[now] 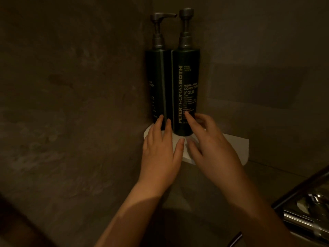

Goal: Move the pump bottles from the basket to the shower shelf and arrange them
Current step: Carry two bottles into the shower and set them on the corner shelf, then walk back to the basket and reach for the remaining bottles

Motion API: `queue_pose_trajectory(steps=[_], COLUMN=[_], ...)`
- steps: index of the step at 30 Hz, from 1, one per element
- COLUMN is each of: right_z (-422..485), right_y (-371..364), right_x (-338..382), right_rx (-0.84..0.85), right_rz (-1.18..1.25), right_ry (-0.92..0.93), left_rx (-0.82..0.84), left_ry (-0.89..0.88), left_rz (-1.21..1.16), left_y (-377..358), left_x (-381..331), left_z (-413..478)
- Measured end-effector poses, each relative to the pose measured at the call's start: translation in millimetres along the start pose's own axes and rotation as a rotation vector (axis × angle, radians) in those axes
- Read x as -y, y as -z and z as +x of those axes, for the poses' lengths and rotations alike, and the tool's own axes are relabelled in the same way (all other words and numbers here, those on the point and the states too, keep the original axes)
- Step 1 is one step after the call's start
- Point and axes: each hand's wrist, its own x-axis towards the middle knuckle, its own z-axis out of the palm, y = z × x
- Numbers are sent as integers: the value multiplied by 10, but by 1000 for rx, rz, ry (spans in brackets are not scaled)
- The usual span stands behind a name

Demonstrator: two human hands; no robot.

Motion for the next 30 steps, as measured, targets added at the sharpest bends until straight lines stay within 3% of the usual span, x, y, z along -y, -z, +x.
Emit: queue_pose_trajectory(steps=[5, 16, 24, 30], right_z=[-90, -712, -1155, -1558], right_y=[14, 3, -65, -166], right_x=[30, 442, 1122, 2001], right_rx=[-2, 205, 186, 220], right_rz=[-3, -218, 37, 177], right_ry=[-22, -54, -45, 49], left_rx=[20, 212, 222, 163], left_ry=[-18, -10, -88, 82], left_rz=[72, 218, 237, 292], left_y=[123, 557, 1173, 1891], left_x=[63, 223, 250, 404], left_z=[-243, -955, -1740, -2619])
